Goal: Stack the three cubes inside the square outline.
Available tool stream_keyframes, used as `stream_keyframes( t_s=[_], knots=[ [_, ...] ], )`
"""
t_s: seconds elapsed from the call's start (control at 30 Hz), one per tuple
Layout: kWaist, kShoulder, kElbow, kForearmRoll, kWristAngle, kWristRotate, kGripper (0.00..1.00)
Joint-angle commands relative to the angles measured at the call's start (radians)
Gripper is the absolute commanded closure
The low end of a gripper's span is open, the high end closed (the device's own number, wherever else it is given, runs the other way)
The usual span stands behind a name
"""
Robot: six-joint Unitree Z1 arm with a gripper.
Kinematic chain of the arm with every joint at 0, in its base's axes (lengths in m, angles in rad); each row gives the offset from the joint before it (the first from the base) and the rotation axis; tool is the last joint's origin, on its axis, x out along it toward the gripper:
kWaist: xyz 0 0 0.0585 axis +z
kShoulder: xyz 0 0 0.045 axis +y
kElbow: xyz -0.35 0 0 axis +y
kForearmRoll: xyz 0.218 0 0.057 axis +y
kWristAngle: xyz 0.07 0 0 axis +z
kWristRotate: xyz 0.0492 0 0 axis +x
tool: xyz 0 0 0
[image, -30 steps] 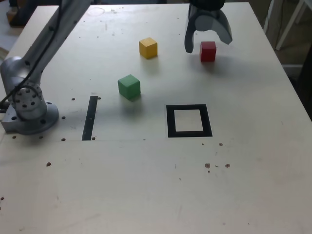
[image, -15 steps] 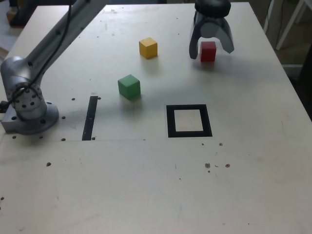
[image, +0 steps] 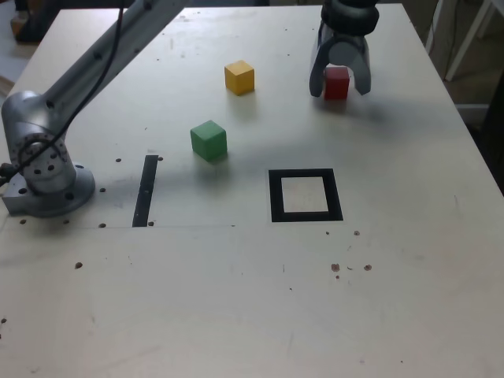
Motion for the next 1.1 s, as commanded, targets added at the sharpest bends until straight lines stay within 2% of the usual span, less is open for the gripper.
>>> stream_keyframes(
  t_s=[0.0,0.53,0.93,1.07],
  knots=[
    [-0.004,0.007,-0.008,0.002,-0.001,0.001,0.69],
    [-0.012,-0.022,0.019,0.008,-0.022,-0.001,0.69],
    [-0.089,-0.25,0.292,-0.032,-0.041,-0.088,0.69],
    [-0.138,-0.315,0.388,-0.068,-0.071,-0.124,0.69]
  ],
)
